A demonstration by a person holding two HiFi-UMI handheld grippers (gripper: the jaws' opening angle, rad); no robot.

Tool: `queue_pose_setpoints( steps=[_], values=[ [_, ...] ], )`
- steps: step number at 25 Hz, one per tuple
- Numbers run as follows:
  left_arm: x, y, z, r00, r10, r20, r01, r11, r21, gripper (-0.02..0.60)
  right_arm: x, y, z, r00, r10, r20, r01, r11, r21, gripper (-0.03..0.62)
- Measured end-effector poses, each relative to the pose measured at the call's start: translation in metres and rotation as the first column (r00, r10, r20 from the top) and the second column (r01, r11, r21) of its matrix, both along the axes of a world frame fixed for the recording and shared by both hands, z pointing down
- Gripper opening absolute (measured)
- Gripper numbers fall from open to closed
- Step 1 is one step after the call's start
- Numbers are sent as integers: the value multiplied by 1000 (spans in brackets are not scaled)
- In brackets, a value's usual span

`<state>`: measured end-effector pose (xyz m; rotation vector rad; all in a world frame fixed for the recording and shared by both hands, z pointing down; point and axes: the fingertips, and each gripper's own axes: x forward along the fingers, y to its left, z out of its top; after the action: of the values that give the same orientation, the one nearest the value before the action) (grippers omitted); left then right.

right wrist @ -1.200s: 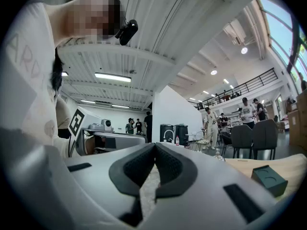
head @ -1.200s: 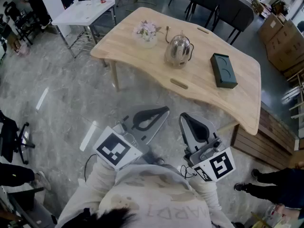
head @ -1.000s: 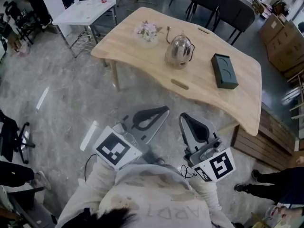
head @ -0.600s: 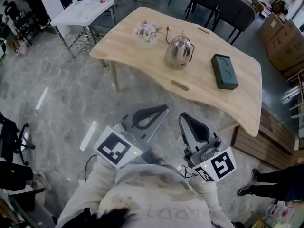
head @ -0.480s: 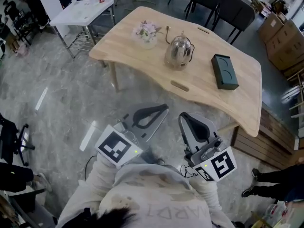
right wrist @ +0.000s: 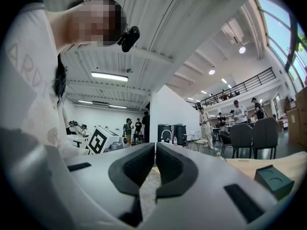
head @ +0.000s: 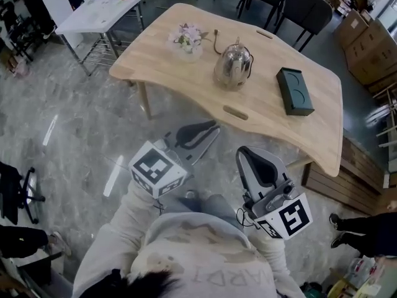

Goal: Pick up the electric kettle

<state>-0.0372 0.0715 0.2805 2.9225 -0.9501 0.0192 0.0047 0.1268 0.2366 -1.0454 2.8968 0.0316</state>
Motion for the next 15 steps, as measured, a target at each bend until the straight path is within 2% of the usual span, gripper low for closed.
queue_pose_setpoints(
  steps=[8,15],
  values=[
    [9,-37,22,998,60,28,-59,998,-29,67,0,-21,2,999,32,-13,-33,999,-20,18],
    [17,-75,44,995,82,58,-79,996,-52,102,3,-53,4,1000,21,-16,-22,999,-31,18]
  ],
)
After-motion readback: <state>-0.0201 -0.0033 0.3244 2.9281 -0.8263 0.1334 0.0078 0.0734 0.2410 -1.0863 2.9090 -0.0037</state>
